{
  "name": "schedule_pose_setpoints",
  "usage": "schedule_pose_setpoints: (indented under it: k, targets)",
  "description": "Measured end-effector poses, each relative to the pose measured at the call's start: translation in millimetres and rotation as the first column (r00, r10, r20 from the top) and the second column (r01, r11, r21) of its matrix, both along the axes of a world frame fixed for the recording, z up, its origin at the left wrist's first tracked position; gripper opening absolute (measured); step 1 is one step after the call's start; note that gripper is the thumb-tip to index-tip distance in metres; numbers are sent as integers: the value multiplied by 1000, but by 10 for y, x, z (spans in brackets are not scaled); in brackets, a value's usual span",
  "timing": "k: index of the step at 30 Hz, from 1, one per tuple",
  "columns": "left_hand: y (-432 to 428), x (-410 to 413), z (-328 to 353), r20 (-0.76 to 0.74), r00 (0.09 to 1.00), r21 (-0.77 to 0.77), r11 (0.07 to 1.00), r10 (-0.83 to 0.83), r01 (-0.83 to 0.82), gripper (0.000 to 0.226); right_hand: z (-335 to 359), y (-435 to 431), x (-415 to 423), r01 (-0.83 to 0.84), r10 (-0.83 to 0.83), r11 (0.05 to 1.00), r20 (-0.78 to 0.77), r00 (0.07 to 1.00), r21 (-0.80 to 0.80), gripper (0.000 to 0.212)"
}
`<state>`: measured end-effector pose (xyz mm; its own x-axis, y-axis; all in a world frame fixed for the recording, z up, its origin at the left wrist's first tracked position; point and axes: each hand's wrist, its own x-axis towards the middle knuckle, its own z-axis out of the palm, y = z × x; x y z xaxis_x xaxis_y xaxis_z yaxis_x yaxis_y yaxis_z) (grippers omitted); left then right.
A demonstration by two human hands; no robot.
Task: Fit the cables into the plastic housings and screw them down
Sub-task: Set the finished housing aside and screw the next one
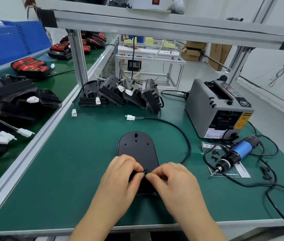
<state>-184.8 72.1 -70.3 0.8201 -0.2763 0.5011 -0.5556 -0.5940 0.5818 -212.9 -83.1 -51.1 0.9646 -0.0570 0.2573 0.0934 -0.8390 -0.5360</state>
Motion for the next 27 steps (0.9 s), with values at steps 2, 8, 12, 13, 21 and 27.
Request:
schedule_pose_setpoints:
  k: [2, 8, 12, 13, 21, 27]
  targets:
    - [5, 0, -6, -2, 1000, -6, 1000, -10, 10, 5, -32, 17, -2, -14, 16, 1000, 70, 997, -27, 23]
    - [31, 5, -31, 4, 999, -30, 999, -34, 34, 4, -24, 5, 68, 20, -1, 996, 218, 976, -88, 25]
    - [45, 3, -40, -5, 999, -52, 997, -51, 51, 14, -52, -70, 144, -15, 26, 998, 178, 984, -62, 35]
    - [42, 4, -40, -6, 999, -56, 997, -52, 52, 14, -61, -78, 157, -44, 49, 998, 157, 986, -38, 37]
    - [125, 48, 36, -53, 990, -9, 992, -129, 129, 9, -107, -126, 95, -163, 175, 983, 167, 970, -80, 13]
    - [93, 28, 82, 228, 963, 251, 964, -145, 86, 12, -45, -171, 172, -227, 235, 967, 59, 970, -115, 23]
